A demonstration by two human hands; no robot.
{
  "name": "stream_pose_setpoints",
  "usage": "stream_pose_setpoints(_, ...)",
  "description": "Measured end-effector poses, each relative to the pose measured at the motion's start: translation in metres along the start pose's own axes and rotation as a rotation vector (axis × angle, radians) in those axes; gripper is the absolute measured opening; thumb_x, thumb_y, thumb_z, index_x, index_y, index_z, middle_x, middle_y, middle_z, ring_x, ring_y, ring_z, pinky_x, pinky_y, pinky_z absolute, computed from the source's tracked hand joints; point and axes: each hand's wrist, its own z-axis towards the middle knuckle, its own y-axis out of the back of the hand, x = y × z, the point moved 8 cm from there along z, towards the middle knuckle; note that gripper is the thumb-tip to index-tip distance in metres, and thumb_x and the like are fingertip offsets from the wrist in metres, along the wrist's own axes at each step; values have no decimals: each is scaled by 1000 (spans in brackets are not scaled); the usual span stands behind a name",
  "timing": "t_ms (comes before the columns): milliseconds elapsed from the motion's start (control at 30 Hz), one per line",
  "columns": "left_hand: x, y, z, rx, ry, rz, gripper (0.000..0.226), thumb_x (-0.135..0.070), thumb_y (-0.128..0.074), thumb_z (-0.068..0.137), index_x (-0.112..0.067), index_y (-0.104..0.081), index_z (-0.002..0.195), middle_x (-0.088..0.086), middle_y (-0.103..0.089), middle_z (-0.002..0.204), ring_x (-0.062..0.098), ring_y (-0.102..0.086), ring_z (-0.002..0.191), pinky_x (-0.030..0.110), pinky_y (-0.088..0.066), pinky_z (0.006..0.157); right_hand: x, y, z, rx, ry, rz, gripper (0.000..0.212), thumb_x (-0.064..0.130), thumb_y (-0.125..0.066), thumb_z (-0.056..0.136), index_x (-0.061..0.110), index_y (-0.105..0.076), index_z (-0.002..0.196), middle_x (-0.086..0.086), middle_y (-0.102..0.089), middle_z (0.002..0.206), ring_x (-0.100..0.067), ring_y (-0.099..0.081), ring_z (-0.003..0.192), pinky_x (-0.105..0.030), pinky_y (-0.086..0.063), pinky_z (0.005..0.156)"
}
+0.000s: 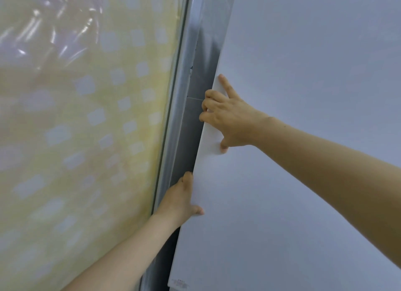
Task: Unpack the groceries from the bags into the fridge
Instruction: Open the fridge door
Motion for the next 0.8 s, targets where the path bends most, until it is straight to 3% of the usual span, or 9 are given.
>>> stream_pose_setpoints(167, -11, 12, -42, -39, 41, 6, 59, -31, -81, 71, -21, -32, 102, -4, -50, 108, 18, -56, 96, 27, -46, 73, 12, 33, -25, -64, 9, 35, 83, 56, -78, 62, 16, -52, 130, -4, -45, 129, -26, -24, 137, -58, 13, 115)
stream_pose_setpoints(267, -20, 20, -69, -60, 44, 20, 60, -32, -81, 71, -21, -31, 102, -5, -49, 106, 13, -50, 89, 24, -42, 69, 20, 55, -43, -90, -1, 44, 85, 54, -79, 62, 14, -51, 131, -6, -44, 132, -27, -23, 138, -58, 12, 114)
stream_pose_setpoints(567, -63, 43, -171, -12, -23, 17, 56, -39, -79, 69, -19, -39, 104, -6, -56, 104, 16, -59, 89, 24, -43, 67, 48, 136, -124, -198, -43, 10, 83, 47, -86, 53, 11, -59, 123, -7, -52, 123, -30, -33, 133, -62, -3, 116)
stream_pose_setpoints(667, -82, 44, -207, -7, -82, 25, 51, -39, -77, 73, -21, -37, 100, -5, -57, 103, 16, -59, 85, 23, -42, 64, 56, 162, -158, -234, -67, -5, 79, 40, -89, 50, 12, -60, 118, -7, -54, 119, -31, -37, 132, -62, -5, 116)
stream_pose_setpoints(800, -110, 42, -247, 2, -157, -12, 46, -35, -76, 77, -18, -39, 98, -3, -58, 101, 18, -62, 89, 30, -53, 73, 62, 189, -199, -239, -113, -11, 70, 25, -89, 52, 12, -60, 115, -9, -55, 117, -32, -39, 130, -62, -5, 116)
